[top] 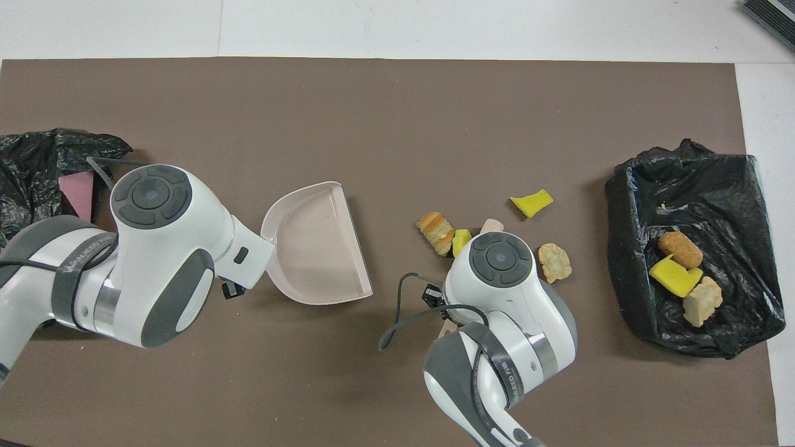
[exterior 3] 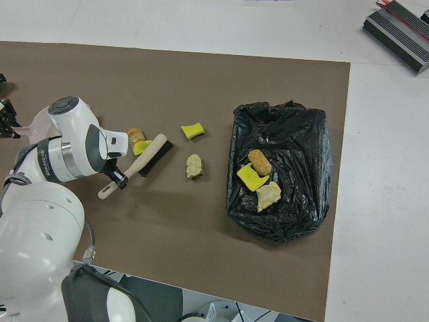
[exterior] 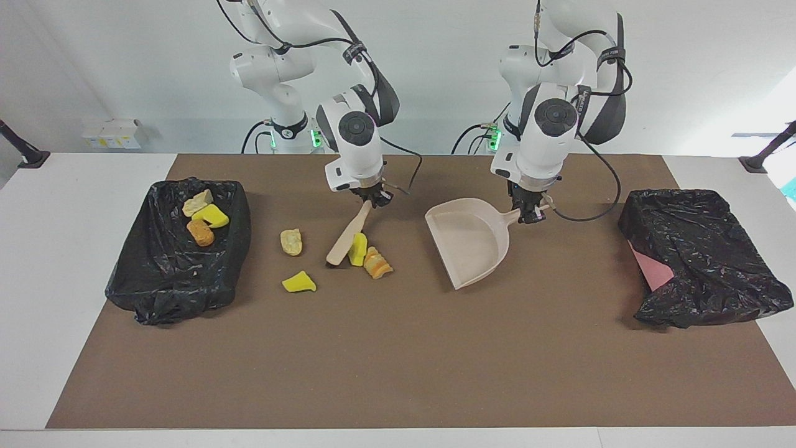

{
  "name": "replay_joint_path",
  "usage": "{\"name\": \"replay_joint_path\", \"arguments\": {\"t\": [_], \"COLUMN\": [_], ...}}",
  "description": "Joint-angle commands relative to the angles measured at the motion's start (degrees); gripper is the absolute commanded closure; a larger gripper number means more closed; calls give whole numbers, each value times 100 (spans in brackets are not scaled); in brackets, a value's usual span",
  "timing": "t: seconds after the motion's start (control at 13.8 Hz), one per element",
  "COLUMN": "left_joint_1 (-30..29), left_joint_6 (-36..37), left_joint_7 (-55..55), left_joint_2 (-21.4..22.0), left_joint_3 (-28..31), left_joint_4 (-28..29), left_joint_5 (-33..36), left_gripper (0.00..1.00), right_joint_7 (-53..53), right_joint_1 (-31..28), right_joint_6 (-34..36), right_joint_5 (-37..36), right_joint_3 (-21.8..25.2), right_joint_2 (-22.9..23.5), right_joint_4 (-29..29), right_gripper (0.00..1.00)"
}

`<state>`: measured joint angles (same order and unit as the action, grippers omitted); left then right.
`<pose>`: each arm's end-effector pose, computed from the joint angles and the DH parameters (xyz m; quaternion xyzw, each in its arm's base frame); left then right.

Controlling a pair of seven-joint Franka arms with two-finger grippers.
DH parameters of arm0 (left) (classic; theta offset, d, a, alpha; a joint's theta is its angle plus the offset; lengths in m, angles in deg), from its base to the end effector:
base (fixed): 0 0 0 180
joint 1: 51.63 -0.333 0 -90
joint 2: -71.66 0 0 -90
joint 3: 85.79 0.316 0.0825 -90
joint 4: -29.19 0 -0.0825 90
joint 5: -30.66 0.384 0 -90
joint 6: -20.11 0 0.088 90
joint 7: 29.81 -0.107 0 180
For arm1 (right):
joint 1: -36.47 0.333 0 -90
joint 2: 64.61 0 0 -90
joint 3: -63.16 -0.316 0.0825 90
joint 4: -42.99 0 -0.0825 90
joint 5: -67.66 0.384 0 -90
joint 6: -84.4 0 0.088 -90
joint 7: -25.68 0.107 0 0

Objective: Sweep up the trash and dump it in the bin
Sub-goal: 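Move the dustpan toward the pieces while the right gripper brings the brush, then sweep the pieces into the dustpan with the right gripper's brush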

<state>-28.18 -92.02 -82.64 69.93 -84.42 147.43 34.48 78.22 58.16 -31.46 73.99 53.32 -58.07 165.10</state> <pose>0.5007 -0.1984 0.4081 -0.7826 0.6180 0.0739 0.0111 0.4503 0.2829 0.3396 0.9699 -0.2092 -0.1200 0.0322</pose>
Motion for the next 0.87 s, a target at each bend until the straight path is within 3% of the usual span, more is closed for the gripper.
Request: {"name": "replay_joint_path", "arguments": {"t": [0.0,0.29,0.8], "left_joint_1": [263,493,704], "left_joint_6": [-361,-686,-520], "left_joint_7": [-17,106,905], "left_joint_2": [6,-327,-644], "left_joint_3": [-5,-5,-5], "left_joint_4": [208,129,-117], "left_joint_5": [118,118,127], "left_gripper": [100,100,100], "right_joint_7": [-960,-2921,-4531], "right_joint_1": [-103,-402,-377], "right_joint_6": [528,450,467], "right_joint_5": [-324,-527,-685], "right_joint_3": [-27,-35,-62], "right_joint_2": [58,111,76], "right_joint_4": [-345,-337,-267], "right_gripper": [100,100,100]}}
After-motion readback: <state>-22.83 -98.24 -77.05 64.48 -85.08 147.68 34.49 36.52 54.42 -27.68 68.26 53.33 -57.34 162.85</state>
